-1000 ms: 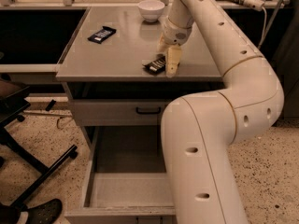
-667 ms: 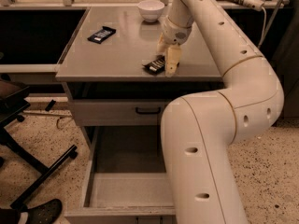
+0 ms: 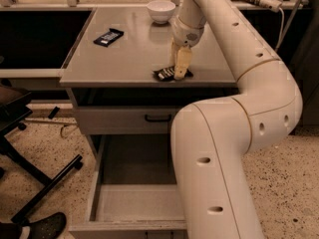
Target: Place rxbar chocolate into middle drawer
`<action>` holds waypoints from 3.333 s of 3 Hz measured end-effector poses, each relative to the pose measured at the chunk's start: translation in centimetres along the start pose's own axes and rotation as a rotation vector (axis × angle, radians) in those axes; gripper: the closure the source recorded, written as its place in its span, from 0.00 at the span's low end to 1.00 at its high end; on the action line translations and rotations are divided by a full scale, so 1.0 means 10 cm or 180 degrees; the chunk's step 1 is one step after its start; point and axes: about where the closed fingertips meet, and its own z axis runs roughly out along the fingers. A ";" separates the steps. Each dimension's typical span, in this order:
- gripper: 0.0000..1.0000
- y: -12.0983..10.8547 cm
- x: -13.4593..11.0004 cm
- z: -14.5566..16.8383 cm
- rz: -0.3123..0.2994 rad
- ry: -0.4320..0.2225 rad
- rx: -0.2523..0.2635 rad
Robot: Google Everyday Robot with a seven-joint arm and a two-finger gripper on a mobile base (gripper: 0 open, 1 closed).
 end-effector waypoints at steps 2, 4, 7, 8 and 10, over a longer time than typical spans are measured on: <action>1.00 -0.01 -0.02 -0.08 0.0000 0.0000 0.0000; 1.00 0.00 0.00 0.00 0.0000 0.0000 0.0001; 1.00 0.00 0.00 0.00 0.0000 0.0000 0.0001; 1.00 -0.01 -0.02 -0.08 0.0000 0.0000 0.0001; 0.81 0.00 0.00 0.00 0.0000 0.0000 0.0001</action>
Offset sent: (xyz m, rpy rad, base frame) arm -0.0322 -0.0179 0.0187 -0.0502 -0.0233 -0.0716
